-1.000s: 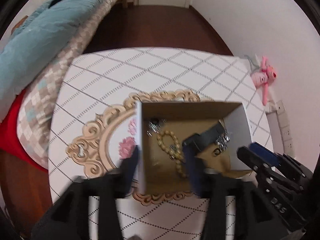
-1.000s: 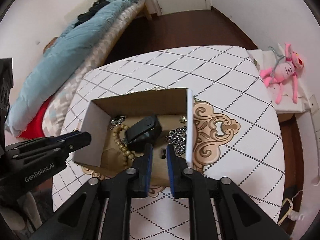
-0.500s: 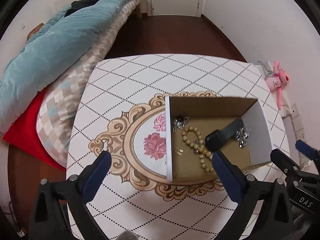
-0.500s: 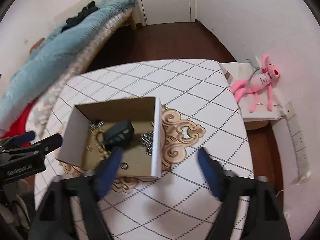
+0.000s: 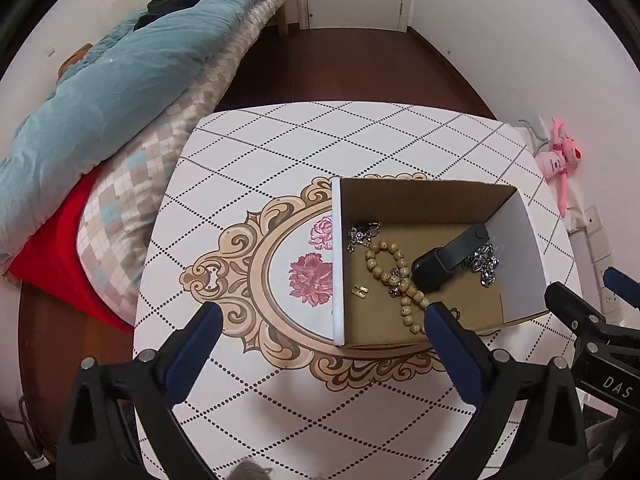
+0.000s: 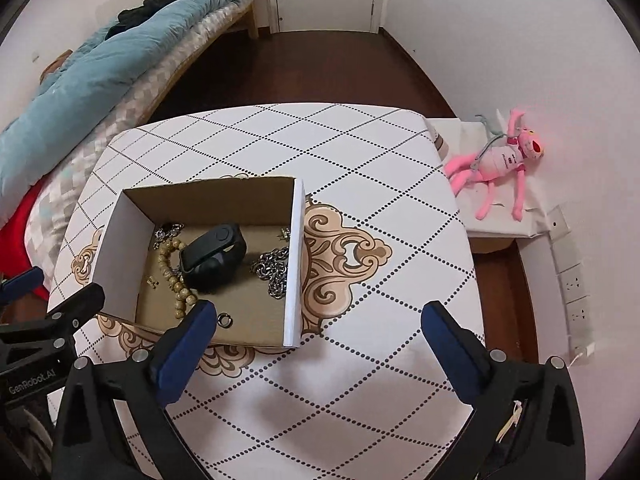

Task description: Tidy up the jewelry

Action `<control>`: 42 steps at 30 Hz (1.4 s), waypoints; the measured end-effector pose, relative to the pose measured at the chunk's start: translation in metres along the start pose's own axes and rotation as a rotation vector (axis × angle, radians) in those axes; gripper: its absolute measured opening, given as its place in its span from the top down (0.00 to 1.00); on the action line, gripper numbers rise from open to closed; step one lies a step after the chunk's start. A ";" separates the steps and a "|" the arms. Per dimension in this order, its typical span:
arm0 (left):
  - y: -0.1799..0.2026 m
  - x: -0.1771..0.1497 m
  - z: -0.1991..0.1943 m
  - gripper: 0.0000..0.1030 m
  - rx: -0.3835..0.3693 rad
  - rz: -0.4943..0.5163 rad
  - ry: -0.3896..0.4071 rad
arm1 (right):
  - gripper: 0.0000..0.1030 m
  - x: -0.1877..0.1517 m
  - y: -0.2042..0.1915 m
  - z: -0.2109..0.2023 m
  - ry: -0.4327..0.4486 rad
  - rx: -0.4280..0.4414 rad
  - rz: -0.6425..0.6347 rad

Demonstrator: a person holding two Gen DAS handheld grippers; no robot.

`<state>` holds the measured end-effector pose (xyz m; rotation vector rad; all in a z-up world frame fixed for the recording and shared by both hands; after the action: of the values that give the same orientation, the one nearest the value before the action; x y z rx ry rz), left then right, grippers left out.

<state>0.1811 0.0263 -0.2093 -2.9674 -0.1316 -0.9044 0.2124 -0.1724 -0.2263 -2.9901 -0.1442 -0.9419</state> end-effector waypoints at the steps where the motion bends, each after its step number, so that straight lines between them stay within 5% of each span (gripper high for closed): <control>1: -0.001 0.001 -0.002 0.00 0.001 -0.003 0.002 | 0.00 0.000 0.001 -0.002 0.002 -0.004 0.001; 10: -0.005 0.007 -0.063 0.00 0.041 -0.019 0.066 | 0.00 0.003 0.005 -0.048 0.052 -0.024 0.016; 27: 0.000 0.010 -0.222 0.00 -0.020 -0.034 0.238 | 0.00 0.012 0.010 -0.243 0.287 -0.057 0.030; 42: 0.007 -0.010 -0.264 0.00 -0.056 -0.044 0.232 | 0.00 -0.006 0.011 -0.310 0.311 -0.049 0.029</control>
<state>0.0268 0.0031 0.0043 -2.8914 -0.1670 -1.2680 0.0316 -0.1938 0.0248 -2.8301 -0.0756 -1.4072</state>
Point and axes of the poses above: each gripper's, at about its wrist camera, not at the fingertips, and z roughly the way its jaws point, y to its right, x to its top, the point moved 7 cm from there along z, roughly the way its jaws point, and after that the axes turned 8 degrees about y, right-handed, at the moved point
